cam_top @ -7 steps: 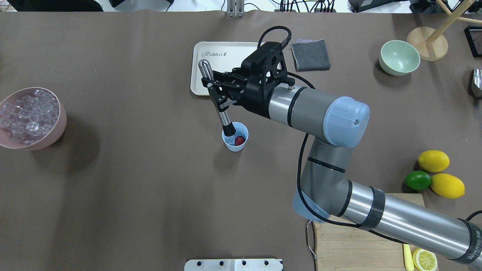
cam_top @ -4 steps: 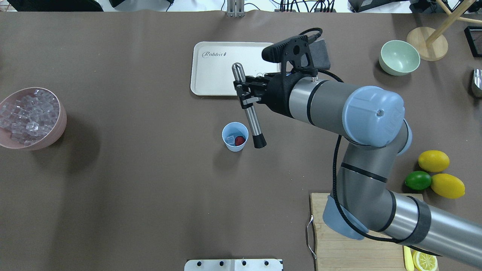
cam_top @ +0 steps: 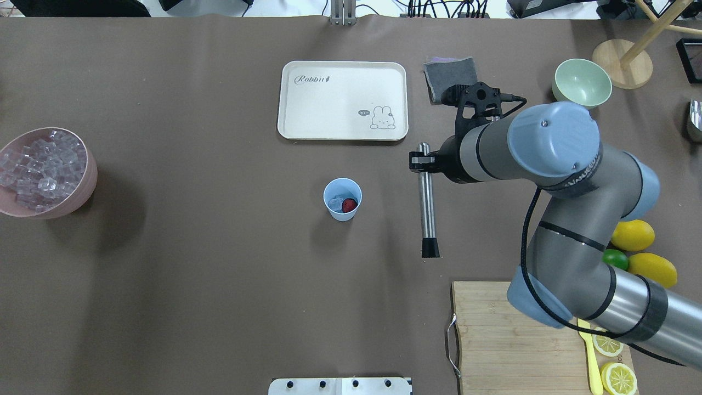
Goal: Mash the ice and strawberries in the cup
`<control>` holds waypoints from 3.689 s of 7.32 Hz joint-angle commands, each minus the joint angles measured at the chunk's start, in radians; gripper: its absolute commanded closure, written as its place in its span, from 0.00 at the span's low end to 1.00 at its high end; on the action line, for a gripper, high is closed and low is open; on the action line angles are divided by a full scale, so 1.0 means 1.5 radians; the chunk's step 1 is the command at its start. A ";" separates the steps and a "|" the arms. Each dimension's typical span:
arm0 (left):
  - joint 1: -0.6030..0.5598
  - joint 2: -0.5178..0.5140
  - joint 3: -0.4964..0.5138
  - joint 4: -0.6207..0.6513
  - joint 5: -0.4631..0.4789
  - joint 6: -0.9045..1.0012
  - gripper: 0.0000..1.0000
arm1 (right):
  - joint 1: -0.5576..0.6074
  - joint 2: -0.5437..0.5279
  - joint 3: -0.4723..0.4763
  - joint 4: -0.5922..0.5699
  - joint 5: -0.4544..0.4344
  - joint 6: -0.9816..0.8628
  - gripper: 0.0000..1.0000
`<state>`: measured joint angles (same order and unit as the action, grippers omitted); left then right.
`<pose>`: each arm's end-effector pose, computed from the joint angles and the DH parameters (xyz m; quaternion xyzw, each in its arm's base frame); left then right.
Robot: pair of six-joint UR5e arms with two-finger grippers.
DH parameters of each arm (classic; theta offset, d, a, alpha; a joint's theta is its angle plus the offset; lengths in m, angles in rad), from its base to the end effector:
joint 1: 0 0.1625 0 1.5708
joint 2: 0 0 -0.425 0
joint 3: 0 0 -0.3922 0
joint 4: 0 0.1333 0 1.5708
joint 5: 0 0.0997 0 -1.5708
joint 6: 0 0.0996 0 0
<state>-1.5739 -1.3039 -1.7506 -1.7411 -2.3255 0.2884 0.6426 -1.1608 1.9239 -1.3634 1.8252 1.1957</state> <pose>-0.0663 -0.3838 0.6706 0.0917 0.3586 0.1472 0.9172 -0.4064 -0.4394 0.2534 0.1274 -0.4587 0.0584 0.8775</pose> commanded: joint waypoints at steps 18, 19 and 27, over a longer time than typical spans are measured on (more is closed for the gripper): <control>0.000 -0.002 0.003 -0.008 0.000 -0.001 0.01 | 0.168 -0.095 -0.248 0.065 0.180 -0.218 0.01; 0.000 -0.002 0.003 -0.007 0.000 -0.001 0.01 | 0.169 -0.089 -0.248 0.065 0.180 -0.221 0.00; 0.000 -0.032 -0.007 0.062 0.002 -0.049 0.01 | 0.366 -0.090 -0.219 -0.057 0.281 -0.500 0.00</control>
<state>-1.5739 -1.3263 -1.7532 -1.7167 -2.3236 0.2630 1.1143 -1.2877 1.5676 -1.3599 2.2047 0.5680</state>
